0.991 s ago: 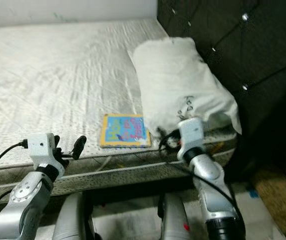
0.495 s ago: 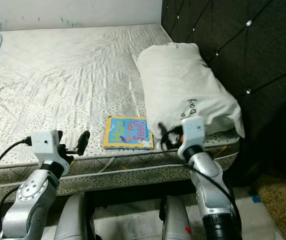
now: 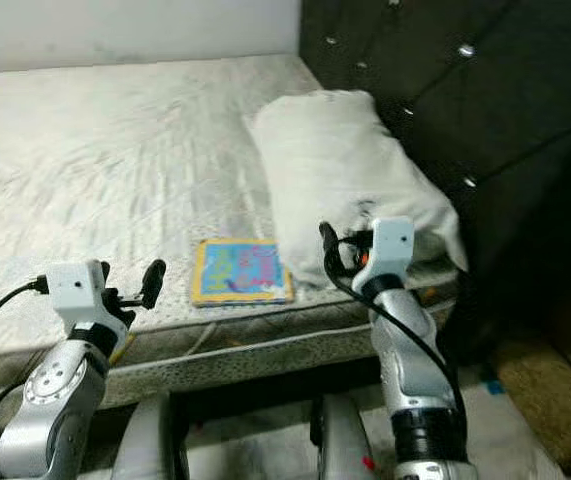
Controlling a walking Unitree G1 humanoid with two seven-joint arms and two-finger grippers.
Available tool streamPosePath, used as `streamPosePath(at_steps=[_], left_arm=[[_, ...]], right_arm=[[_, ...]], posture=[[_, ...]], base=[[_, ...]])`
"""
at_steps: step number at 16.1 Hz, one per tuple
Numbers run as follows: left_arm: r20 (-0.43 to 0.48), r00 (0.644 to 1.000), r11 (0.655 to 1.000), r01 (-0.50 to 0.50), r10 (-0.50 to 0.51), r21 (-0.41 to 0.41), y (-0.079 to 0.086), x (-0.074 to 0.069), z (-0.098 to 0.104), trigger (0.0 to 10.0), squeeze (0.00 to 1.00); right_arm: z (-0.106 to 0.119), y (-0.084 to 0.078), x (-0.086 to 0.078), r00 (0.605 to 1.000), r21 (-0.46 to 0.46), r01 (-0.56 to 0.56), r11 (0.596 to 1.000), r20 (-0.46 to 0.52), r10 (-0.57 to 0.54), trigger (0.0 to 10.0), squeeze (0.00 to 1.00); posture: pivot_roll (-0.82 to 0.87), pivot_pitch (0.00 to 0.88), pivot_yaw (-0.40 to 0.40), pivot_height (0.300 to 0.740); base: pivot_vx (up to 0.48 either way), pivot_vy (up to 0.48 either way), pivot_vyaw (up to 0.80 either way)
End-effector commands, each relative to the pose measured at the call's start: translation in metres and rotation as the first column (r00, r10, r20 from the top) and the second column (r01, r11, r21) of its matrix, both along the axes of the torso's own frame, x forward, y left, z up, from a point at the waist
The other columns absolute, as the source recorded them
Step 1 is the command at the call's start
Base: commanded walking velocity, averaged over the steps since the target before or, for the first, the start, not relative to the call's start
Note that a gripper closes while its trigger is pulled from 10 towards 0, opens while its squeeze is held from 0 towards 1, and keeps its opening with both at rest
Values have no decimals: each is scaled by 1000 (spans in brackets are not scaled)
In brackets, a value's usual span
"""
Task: Clean up the room
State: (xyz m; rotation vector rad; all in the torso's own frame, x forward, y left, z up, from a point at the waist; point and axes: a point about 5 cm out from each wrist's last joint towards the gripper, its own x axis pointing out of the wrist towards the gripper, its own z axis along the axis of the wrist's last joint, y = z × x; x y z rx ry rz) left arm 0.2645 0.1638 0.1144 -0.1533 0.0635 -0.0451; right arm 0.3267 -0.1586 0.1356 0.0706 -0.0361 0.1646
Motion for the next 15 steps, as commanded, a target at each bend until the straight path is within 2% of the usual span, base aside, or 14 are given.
streamPosePath(at_steps=[1,6,7,11,15], left_arm=[[8,1000,1000,19,-19,10,-4,0,2,10000,0],[25,999,999,35,-35,-8,-13,13,1,10000,0],[28,999,999,32,-31,-10,-15,15,1,10000,0],[31,999,1000,14,-13,-20,-15,17,-2,10000,0],[40,999,1000,6,-5,-13,-13,21,-3,10000,0]], right_arm=[[4,0,4,1000,5,9,1000,17,-10,10000,0],[3,-6,2,999,-4,30,1000,19,-30,10000,0],[3,-10,5,999,-31,42,999,18,-42,10000,0],[7,-18,14,995,-43,91,995,31,-90,10000,0],[5,-23,12,993,-46,110,993,42,-108,10000,0]], posture=[[-48,0,43,567],[-75,0,33,615],[-77,0,22,629],[-83,0,8,677],[-98,0,22,720]], base=[[0,0,-400],[0,0,0],[0,0,0],[0,0,0],[0,0,0]])
